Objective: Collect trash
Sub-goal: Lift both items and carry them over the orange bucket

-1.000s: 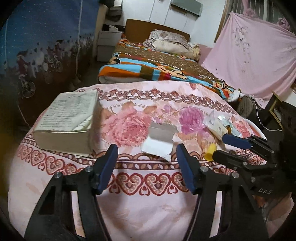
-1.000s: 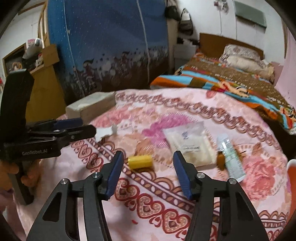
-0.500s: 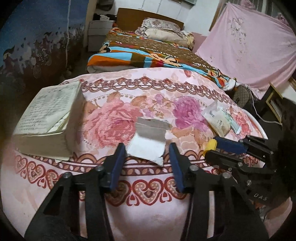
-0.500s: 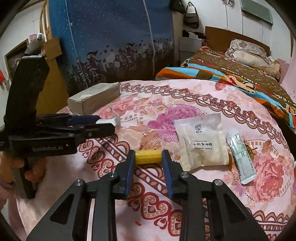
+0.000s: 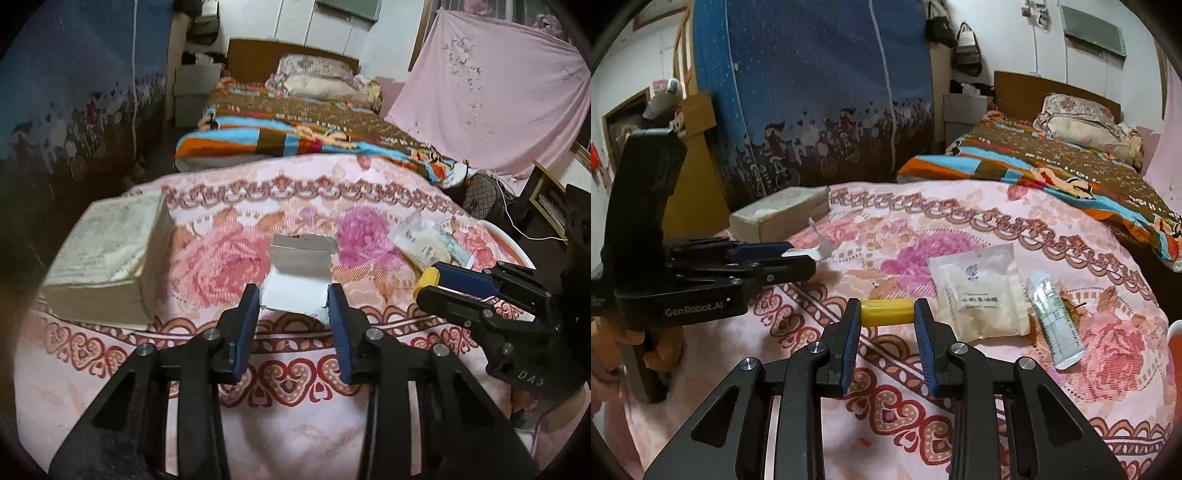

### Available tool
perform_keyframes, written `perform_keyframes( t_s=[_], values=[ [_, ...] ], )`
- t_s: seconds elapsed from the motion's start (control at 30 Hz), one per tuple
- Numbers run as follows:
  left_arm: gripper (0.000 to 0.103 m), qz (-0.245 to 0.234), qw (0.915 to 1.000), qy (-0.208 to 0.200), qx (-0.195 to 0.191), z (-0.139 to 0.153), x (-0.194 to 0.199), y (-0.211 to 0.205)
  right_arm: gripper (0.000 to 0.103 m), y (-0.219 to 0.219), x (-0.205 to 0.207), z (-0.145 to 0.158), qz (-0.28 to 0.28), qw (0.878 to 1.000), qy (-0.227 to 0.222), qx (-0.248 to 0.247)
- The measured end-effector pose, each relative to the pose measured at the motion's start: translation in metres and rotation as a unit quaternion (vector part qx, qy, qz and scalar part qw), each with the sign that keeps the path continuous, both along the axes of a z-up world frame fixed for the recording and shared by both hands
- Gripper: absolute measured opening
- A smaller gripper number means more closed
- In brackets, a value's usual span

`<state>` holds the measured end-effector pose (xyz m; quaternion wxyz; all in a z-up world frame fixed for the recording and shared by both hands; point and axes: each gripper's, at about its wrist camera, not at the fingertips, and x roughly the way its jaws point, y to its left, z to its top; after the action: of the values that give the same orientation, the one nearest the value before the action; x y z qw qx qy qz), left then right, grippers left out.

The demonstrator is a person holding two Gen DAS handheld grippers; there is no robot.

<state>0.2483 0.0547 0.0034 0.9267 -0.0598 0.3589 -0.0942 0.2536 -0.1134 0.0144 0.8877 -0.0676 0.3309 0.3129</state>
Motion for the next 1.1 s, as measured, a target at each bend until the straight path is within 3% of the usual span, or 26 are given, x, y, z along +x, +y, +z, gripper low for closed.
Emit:
perform_keyframes(
  t_s=[0.43, 0.7, 0.93, 1.1],
  values=[
    [0.022, 0.033, 0.9929, -0.114, 0.002, 0.038, -0.036, -0.022, 0.027, -0.038, -0.024, 0.029, -0.051, 0.991, -0.094, 0.082],
    [0.022, 0.037, 0.9814, -0.188, 0.014, 0.061, -0.055, -0.056, 0.027, -0.077, -0.050, 0.053, -0.091, 0.968, -0.177, 0.156],
    [0.022, 0.015, 0.9678, -0.250, 0.024, 0.083, -0.066, -0.093, 0.027, -0.112, -0.067, 0.075, -0.137, 0.947, -0.255, 0.142],
    [0.022, -0.008, 0.9581, -0.285, 0.031, 0.096, -0.069, -0.121, 0.027, -0.141, -0.074, 0.084, -0.174, 0.932, -0.282, 0.145]
  ],
)
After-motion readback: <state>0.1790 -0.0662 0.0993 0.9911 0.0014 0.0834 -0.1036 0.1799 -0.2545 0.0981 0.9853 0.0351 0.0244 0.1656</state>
